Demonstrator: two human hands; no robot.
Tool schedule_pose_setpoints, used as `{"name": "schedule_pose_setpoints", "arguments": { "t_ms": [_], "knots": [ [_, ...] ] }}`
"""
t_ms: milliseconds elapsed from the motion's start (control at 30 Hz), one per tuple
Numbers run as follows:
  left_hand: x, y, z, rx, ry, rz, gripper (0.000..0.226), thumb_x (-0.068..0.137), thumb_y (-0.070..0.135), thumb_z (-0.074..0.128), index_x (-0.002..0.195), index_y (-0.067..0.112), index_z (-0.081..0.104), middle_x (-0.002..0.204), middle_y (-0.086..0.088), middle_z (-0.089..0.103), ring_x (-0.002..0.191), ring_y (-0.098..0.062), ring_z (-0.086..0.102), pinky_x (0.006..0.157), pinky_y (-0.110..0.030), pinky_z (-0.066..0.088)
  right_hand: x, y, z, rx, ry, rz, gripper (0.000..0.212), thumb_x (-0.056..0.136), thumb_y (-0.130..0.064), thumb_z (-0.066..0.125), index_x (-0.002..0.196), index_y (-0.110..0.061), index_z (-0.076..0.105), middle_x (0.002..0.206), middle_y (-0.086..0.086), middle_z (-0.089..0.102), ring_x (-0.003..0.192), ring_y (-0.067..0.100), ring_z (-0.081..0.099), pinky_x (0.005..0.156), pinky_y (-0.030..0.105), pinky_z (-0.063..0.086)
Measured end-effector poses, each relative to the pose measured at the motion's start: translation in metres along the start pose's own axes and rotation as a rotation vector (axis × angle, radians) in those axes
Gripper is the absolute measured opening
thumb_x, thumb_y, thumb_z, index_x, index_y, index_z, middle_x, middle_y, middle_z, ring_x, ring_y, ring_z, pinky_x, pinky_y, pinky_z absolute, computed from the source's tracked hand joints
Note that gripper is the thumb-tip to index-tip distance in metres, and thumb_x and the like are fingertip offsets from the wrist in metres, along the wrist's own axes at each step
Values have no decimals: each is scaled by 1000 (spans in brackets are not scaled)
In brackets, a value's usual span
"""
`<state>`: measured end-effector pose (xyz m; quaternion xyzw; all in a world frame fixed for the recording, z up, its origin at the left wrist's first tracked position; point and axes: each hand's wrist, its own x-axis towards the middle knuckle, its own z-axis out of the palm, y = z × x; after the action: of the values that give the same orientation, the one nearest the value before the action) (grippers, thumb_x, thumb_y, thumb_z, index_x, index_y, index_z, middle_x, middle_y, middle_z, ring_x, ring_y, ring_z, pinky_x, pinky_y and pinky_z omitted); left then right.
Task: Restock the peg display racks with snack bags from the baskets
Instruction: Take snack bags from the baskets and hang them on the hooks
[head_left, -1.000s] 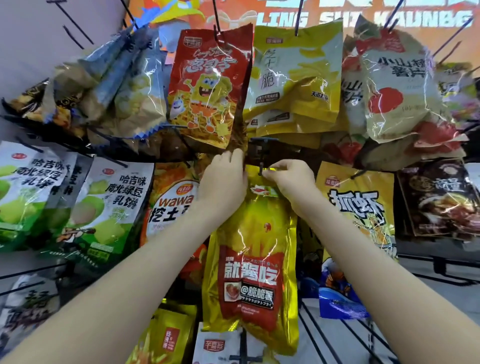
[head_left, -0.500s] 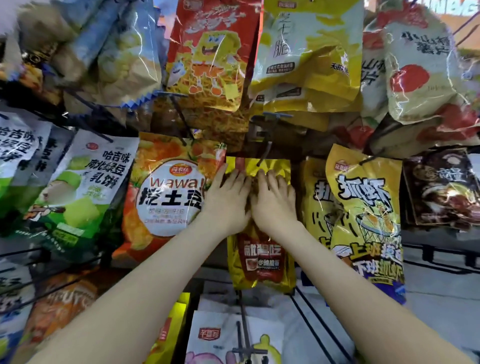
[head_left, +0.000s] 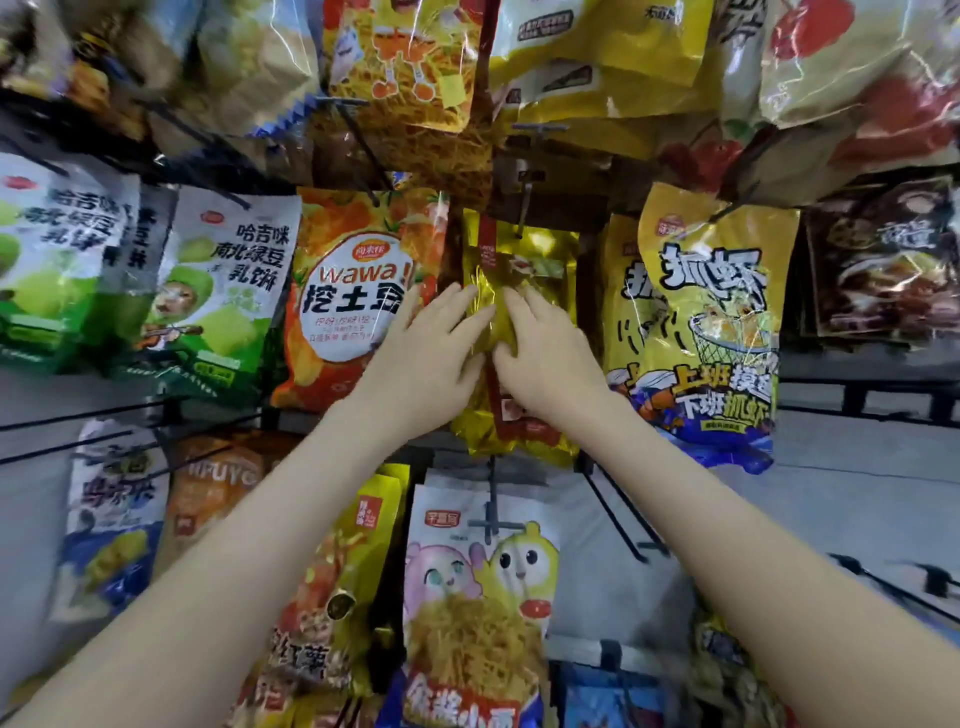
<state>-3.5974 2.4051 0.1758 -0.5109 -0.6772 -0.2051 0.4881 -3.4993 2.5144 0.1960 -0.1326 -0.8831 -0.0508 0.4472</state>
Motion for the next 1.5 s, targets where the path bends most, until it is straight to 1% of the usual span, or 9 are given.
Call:
{"name": "schedule_pose_setpoints", "arguments": {
  "t_ms": [233, 333, 400, 567, 733, 900, 1000, 1333, 1500],
  "knots": [
    [-163, 111, -37, -250, -44, -303, 44, 91, 26, 42, 128, 8, 56, 128, -9, 58, 116, -20, 50, 95, -24, 36, -156, -18, -16, 396, -4, -173, 40, 93, -13, 52, 132, -7, 51, 130, 11, 55, 121, 28, 47, 100, 36, 37],
    [-254, 182, -41, -261, -149, -392, 41, 86, 26, 43, 119, 7, 60, 113, -12, 65, 105, -21, 55, 86, -24, 37, -265, -12, -7, 512, -111, -234, 31, 90, -14, 49, 118, -5, 60, 110, 13, 64, 105, 28, 55, 89, 33, 38],
    [-319, 229, -39, -286, -270, -494, 40, 84, 28, 42, 118, 12, 58, 109, -11, 66, 101, -19, 53, 81, -26, 40, -342, -4, 8, 575, -233, -207, 30, 88, -16, 47, 109, -3, 62, 97, 14, 64, 94, 26, 55, 82, 30, 37],
    [-498, 338, -23, -413, -832, -784, 47, 85, 34, 33, 112, 10, 62, 108, -10, 64, 98, -30, 62, 81, -35, 49, -543, 32, 66, 616, -772, 115, 30, 88, -10, 50, 116, -5, 63, 113, 16, 64, 108, 34, 58, 94, 38, 43],
    [-690, 422, 22, -459, -1119, -812, 28, 73, 28, 40, 98, 23, 53, 84, -3, 65, 66, -24, 66, 50, -25, 49, -759, 62, 134, 503, -1160, 393, 37, 87, -16, 45, 119, -8, 62, 114, 16, 64, 108, 34, 59, 93, 42, 47],
    [-866, 499, 85, -499, -1460, -861, 44, 77, 21, 43, 115, 14, 62, 109, -14, 64, 85, -37, 66, 69, -42, 58, -966, 89, 202, 402, -1412, 511, 46, 89, 0, 52, 134, -7, 49, 126, 17, 55, 122, 35, 46, 102, 41, 37],
    [-938, 532, 132, -370, -1615, -753, 76, 80, 19, 66, 147, 21, 31, 147, -10, 37, 126, -32, 46, 101, -38, 41, -1051, 101, 245, 368, -1470, 550, 54, 92, -4, 51, 144, -9, 37, 139, 15, 46, 131, 31, 38, 107, 40, 32],
    [-1088, 553, 229, -8, -1334, -451, 67, 70, 33, 73, 129, 5, 59, 138, -15, 53, 127, -34, 49, 107, -52, 29, -1158, 70, 445, 753, -1626, 494, 95, 81, -26, 76, 153, -17, 14, 149, -6, 30, 136, 12, 27, 109, 31, 26],
    [-1091, 547, 234, -146, -1130, -600, 33, 80, 11, 55, 107, -6, 65, 123, -22, 60, 120, -35, 49, 97, -50, 47, -1167, 42, 471, 698, -1604, 310, 49, 83, -17, 71, 125, 1, 55, 124, 15, 55, 117, 29, 49, 99, 33, 38]
  ]
}}
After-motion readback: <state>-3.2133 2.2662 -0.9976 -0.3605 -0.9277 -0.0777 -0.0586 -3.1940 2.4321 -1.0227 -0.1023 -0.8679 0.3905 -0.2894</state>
